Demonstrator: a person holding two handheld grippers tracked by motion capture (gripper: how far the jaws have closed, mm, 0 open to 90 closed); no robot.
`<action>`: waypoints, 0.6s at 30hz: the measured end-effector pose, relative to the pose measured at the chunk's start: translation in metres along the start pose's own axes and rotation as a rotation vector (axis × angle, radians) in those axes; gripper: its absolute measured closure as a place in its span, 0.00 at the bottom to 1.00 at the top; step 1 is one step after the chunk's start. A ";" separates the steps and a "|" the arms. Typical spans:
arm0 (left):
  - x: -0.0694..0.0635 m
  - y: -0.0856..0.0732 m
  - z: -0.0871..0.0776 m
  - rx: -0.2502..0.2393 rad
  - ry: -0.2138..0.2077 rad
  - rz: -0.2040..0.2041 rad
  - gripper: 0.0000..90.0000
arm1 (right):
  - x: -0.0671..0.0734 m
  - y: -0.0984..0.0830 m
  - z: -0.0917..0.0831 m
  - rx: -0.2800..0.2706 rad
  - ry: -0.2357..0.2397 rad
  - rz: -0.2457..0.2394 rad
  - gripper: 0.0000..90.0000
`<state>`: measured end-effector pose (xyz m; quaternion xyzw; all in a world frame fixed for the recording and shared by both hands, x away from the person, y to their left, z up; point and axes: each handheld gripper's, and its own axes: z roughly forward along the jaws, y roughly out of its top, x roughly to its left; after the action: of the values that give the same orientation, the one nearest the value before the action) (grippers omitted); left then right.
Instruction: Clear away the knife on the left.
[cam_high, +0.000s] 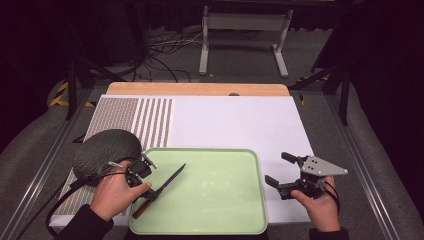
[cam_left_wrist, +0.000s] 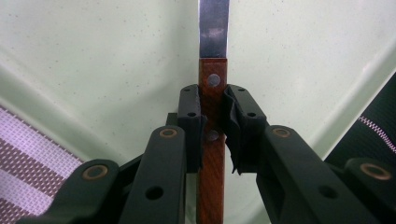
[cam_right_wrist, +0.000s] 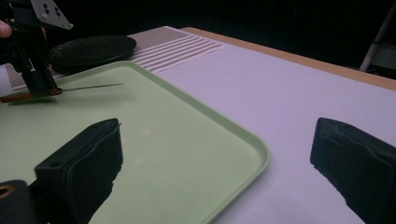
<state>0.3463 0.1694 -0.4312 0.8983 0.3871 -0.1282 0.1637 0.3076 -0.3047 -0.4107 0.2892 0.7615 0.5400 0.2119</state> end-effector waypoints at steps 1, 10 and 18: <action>0.000 0.000 0.001 0.002 0.000 0.001 0.86 | 0.000 0.000 0.000 0.000 0.000 0.000 0.04; 0.001 0.001 0.005 0.029 -0.001 -0.017 0.86 | 0.000 0.000 0.000 -0.002 0.000 0.000 0.04; 0.002 0.002 0.006 0.038 -0.008 -0.005 0.83 | 0.000 0.000 0.000 -0.002 0.000 0.000 0.04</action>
<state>0.3483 0.1668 -0.4367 0.8997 0.3864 -0.1396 0.1477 0.3074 -0.3051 -0.4104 0.2892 0.7608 0.5408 0.2122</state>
